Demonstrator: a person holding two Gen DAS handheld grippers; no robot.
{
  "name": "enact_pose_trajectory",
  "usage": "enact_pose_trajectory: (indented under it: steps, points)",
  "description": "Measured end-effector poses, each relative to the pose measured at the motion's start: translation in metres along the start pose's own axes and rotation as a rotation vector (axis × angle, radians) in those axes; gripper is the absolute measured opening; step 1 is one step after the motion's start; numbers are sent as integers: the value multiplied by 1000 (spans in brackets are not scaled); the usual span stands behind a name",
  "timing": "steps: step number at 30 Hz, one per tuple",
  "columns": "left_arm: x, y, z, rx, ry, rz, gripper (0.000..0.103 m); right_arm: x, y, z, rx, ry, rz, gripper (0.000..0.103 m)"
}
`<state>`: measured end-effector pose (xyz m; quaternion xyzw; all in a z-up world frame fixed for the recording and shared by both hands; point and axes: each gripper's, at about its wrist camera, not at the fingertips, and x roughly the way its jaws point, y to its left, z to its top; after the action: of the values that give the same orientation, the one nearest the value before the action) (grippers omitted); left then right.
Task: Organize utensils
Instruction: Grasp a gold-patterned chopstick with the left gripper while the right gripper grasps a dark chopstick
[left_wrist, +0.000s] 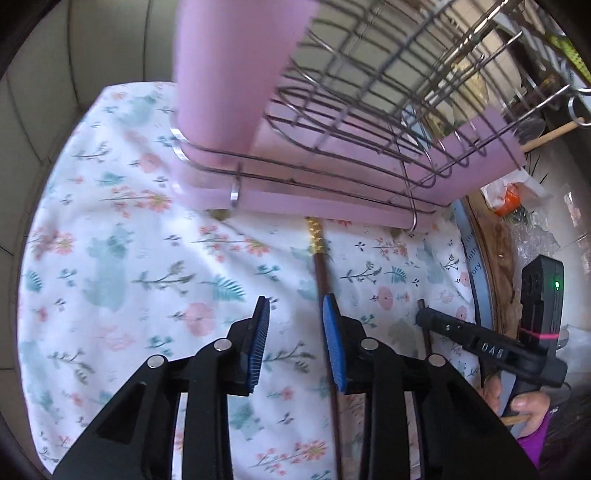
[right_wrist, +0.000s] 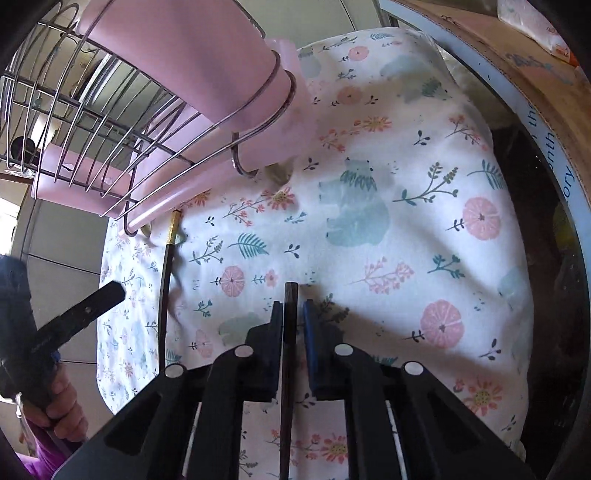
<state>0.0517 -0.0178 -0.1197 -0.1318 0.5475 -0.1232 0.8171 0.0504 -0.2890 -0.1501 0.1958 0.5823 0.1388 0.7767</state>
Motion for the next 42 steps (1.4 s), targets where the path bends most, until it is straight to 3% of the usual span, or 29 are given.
enact_pose_trajectory:
  steps: [8,13,17,27,34,42]
  points:
    - [33,-26,17,63,64,88,29,-5,-13,-5,33,-31,86,7]
    - [52,-29,21,61,99,138,22,-6,-21,-5,71,-43,139,7]
    - [54,-35,22,87,91,146,7,-9,-26,-6,88,-57,162,7]
    - [41,-43,13,142,134,122,5,-15,-32,-4,134,-79,166,7]
    - [43,-31,5,118,191,113,5,-4,-26,-5,123,-29,143,8]
    - [56,-40,15,186,239,156,6,-5,-30,1,117,43,148,10]
